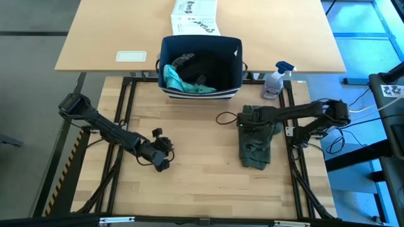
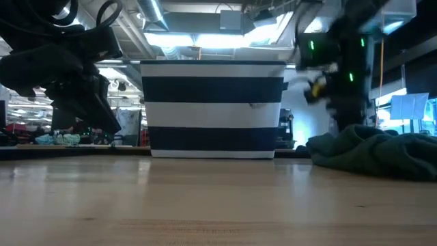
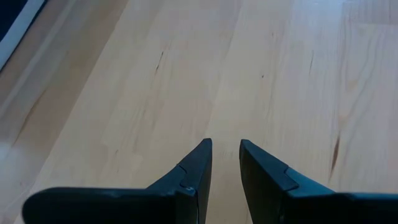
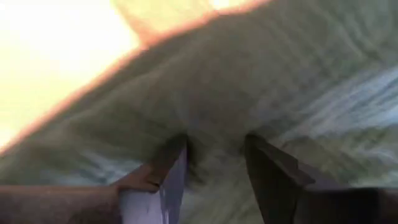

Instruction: Fold Laundry from Bin

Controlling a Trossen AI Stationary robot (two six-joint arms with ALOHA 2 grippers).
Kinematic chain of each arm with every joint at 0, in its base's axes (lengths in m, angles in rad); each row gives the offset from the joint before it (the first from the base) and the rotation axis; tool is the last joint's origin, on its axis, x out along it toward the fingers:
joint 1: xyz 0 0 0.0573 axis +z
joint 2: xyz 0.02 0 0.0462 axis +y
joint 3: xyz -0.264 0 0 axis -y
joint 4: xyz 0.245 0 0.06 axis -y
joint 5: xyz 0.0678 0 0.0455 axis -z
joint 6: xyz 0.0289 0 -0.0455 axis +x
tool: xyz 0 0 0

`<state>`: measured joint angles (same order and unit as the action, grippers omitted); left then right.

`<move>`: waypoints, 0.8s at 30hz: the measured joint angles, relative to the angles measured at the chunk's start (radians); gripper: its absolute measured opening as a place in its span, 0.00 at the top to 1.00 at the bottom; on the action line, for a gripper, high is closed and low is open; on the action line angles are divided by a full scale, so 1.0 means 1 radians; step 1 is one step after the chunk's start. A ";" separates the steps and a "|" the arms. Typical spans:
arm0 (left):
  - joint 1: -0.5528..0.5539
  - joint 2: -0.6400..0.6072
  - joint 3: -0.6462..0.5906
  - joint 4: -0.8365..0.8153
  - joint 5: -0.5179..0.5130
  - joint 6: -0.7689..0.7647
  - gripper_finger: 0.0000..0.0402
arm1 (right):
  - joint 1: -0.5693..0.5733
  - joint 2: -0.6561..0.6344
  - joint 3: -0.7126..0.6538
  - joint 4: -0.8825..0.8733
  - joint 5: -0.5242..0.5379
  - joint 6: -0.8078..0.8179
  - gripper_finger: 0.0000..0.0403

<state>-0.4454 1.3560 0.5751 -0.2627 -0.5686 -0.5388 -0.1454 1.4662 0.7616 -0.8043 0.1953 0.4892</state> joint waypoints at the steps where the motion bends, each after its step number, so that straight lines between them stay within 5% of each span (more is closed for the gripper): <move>1: 0.000 0.000 0.000 0.003 -0.004 0.001 0.81 | -0.022 -0.001 -0.034 0.016 0.021 -0.003 0.59; 6: 0.005 0.000 0.000 0.020 -0.019 0.057 0.81 | -0.143 -0.011 -0.096 -0.015 0.188 -0.023 0.59; 11: 0.032 -0.002 0.000 0.034 -0.019 0.081 0.80 | -0.132 -0.064 0.031 -0.135 0.143 -0.024 0.59; 17: 0.079 -0.044 0.098 -0.033 -0.015 0.154 0.69 | 0.120 -0.168 0.189 -0.063 0.150 0.035 0.59; 24: 0.116 -0.120 0.371 -0.127 -0.125 0.393 0.60 | 0.465 -0.172 0.125 0.415 0.357 -0.040 0.59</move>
<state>-0.3297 1.2356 0.9463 -0.3894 -0.6931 -0.1462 0.3201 1.2942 0.8868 -0.3896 0.5519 0.4488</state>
